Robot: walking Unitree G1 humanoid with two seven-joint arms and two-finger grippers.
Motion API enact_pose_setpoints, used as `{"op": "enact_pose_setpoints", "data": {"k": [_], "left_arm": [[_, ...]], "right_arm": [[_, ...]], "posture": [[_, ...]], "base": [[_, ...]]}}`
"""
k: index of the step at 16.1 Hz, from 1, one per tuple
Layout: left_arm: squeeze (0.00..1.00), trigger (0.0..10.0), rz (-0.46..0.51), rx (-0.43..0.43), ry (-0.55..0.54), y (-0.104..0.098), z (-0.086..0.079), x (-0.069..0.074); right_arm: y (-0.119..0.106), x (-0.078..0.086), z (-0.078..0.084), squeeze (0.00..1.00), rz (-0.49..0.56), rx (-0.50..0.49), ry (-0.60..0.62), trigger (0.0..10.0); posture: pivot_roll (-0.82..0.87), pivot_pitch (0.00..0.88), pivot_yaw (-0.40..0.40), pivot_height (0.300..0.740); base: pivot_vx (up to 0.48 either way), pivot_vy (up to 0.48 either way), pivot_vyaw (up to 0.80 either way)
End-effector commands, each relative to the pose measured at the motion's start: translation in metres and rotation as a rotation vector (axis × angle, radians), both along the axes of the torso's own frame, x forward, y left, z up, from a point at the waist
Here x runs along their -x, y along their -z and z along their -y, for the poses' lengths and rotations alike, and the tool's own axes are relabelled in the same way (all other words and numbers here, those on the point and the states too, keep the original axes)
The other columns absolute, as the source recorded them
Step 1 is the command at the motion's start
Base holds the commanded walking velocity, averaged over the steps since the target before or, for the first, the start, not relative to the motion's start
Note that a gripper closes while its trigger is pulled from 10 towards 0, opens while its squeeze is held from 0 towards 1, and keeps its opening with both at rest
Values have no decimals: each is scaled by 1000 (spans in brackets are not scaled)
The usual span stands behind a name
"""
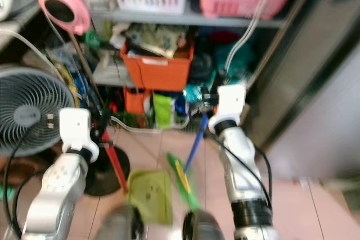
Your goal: Sweep floor
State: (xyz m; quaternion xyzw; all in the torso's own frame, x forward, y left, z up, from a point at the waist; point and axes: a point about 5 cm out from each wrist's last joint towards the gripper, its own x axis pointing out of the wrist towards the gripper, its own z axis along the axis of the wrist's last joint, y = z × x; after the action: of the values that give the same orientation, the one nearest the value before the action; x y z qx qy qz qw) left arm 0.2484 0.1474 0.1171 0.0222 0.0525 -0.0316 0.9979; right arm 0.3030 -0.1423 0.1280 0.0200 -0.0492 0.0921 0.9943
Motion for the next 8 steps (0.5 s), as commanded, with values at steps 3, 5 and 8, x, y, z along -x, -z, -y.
{"op": "enact_pose_setpoints", "data": {"k": [3, 5, 8], "left_arm": [[0, 10000, 24, 0, 12, -6, 0, -1], [0, 10000, 26, 1, 12, -6, 1, -1], [0, 10000, 35, 15, 13, -8, 2, -2]], "right_arm": [[8, 0, -1, 0, -39, 14, -3, 10000], [8, -1, -1, 0, -41, 16, -6, 10000], [8, -2, -1, 0, -41, 14, -5, 10000]], "posture": [[21, 123, -1, 740], [19, 122, -2, 740], [18, 120, -2, 740]], "base": [[-252, 0, 0], [-246, 0, 0], [0, 0, 0]]}}
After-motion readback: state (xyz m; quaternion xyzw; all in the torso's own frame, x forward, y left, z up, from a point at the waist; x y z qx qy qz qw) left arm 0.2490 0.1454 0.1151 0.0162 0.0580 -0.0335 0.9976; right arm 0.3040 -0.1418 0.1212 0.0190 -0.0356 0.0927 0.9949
